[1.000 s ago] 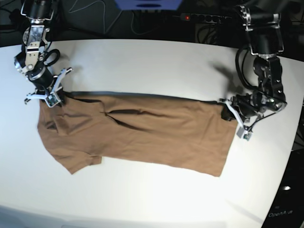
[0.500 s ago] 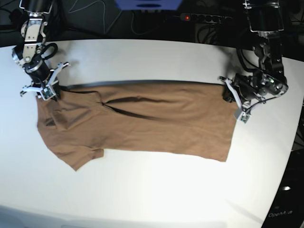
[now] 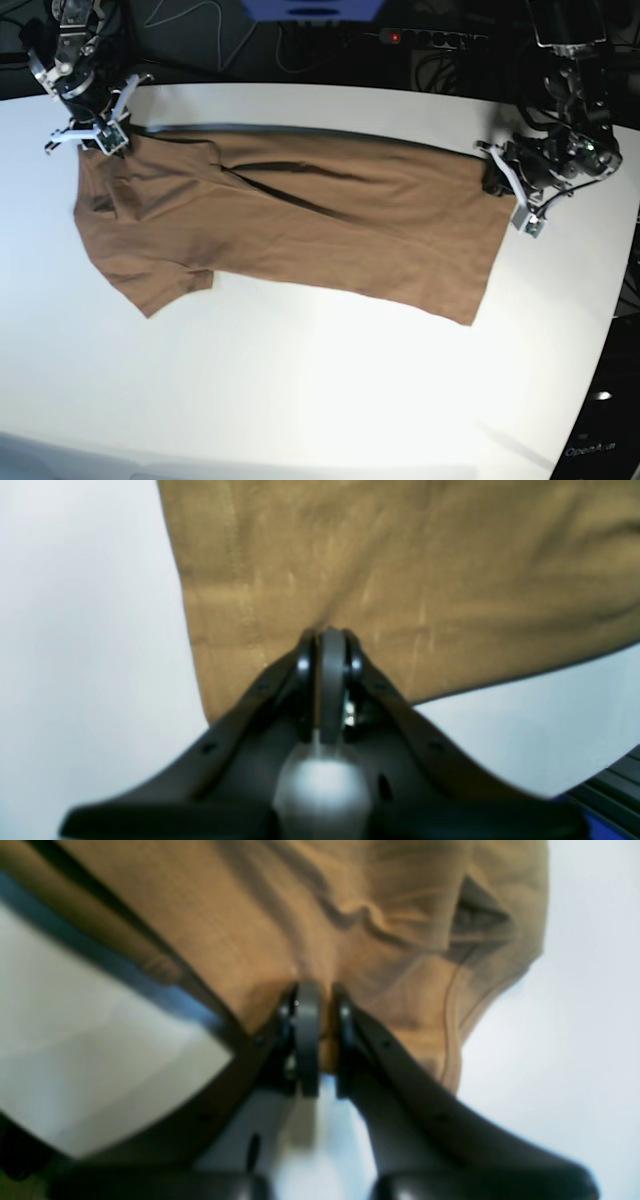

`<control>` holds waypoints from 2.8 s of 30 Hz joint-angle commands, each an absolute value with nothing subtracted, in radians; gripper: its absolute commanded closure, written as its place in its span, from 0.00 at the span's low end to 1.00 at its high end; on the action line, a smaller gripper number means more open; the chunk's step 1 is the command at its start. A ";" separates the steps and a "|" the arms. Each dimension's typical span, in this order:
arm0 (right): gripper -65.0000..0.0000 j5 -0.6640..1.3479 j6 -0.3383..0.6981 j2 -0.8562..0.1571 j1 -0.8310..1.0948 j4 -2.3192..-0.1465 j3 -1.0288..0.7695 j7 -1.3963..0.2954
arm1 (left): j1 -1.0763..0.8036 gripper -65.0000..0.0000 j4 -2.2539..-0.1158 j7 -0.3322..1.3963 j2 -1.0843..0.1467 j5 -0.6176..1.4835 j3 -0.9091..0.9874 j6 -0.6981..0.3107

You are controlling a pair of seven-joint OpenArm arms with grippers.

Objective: Fold the T-shirt properly

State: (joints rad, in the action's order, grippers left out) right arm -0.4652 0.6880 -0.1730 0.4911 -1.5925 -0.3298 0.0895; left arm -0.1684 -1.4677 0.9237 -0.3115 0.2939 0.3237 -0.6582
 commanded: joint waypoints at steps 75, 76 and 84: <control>0.99 -0.490 0.698 -0.101 0.237 -1.692 -0.410 0.048 | -0.285 0.96 -1.561 1.033 -0.311 0.193 0.357 -0.641; 0.99 -0.490 0.698 -0.093 0.222 -1.692 -0.414 0.048 | -0.285 0.96 -1.561 1.033 -0.311 0.193 0.357 -0.641; 0.98 -0.493 0.698 -0.045 0.171 -1.682 -0.417 0.048 | -0.285 0.96 -1.561 1.033 -0.311 0.193 0.355 -0.642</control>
